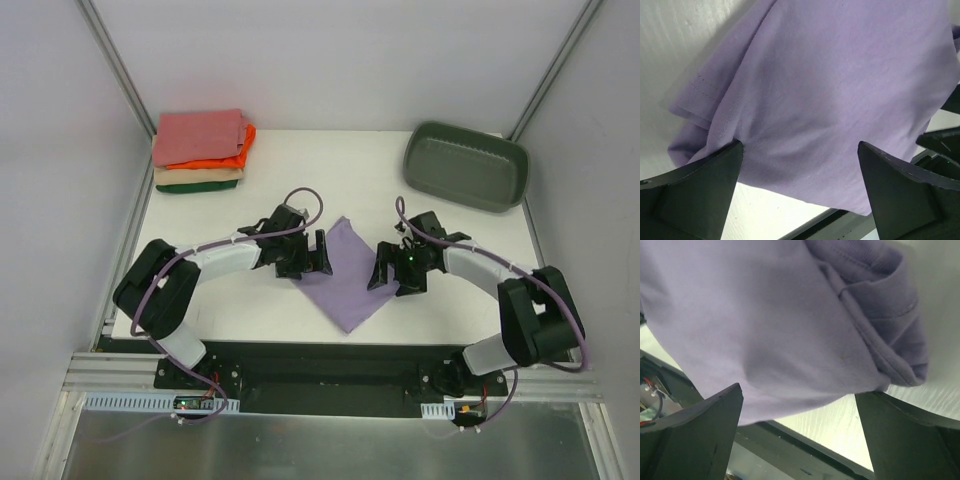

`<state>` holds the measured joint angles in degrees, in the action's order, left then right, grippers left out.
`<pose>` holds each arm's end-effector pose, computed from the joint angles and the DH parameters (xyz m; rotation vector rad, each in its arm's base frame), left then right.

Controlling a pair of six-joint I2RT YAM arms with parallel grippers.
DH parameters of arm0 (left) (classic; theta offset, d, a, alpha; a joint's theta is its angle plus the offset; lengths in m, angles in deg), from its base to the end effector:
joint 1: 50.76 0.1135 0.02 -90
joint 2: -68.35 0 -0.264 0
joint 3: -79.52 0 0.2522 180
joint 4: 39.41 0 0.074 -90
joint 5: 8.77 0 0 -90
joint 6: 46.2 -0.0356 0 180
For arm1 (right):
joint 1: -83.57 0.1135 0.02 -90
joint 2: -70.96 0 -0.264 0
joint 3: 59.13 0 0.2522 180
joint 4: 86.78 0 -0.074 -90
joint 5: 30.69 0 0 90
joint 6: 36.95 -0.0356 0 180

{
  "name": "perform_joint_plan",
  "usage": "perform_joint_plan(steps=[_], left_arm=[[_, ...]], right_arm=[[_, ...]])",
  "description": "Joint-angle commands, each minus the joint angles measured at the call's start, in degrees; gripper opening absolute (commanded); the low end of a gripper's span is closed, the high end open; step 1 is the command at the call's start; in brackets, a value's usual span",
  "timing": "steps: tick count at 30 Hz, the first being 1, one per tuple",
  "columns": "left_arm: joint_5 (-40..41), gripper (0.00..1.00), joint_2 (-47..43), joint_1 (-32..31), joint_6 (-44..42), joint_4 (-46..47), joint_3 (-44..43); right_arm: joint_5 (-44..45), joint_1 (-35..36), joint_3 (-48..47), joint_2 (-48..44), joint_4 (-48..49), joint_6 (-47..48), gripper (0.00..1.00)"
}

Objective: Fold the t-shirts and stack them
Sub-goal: Fold the long partially folded tshirt into a neat square

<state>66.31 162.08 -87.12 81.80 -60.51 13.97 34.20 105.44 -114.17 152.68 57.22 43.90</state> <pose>0.2605 -0.2031 0.1757 0.0890 2.5983 -0.8533 0.2320 0.1094 0.1671 -0.4446 2.6686 0.7553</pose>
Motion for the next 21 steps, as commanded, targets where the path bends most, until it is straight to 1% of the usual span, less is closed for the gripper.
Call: perform_joint_plan(steps=[1,4,8,12,15,18,21], left_arm=[[0.24,0.99,-3.19,-0.47,7.25,2.40,7.91],[1.46,0.99,-7.24,-1.52,10.94,3.47,12.31],[3.75,0.99,-11.55,-4.94,15.60,3.64,16.01],[7.53,0.99,-13.40,-9.16,21.23,3.64,18.13],[9.46,0.99,-14.63,-9.96,22.91,3.64,18.39],[10.00,0.99,-17.00,-9.96,21.86,3.55,17.87],[11.05,0.99,-20.51,-9.96,19.14,1.45,16.38]], right_arm=[[7.53,-1.21,-6.79,7.30,-1.67,3.17,0.96],[6.12,-1.57,-11.09,12.31,-0.62,3.96,0.96],[3.93,-1.57,-20.05,19.61,-0.52,5.54,0.96],[-1.08,-1.04,-27.52,25.68,0.18,6.86,0.96],[-3.90,0.01,-32.10,29.11,0.18,7.65,0.96],[-2.41,0.72,-34.30,29.12,-0.70,8.71,0.96],[4.77,0.72,-36.15,25.97,-5.16,10.81,0.96]])
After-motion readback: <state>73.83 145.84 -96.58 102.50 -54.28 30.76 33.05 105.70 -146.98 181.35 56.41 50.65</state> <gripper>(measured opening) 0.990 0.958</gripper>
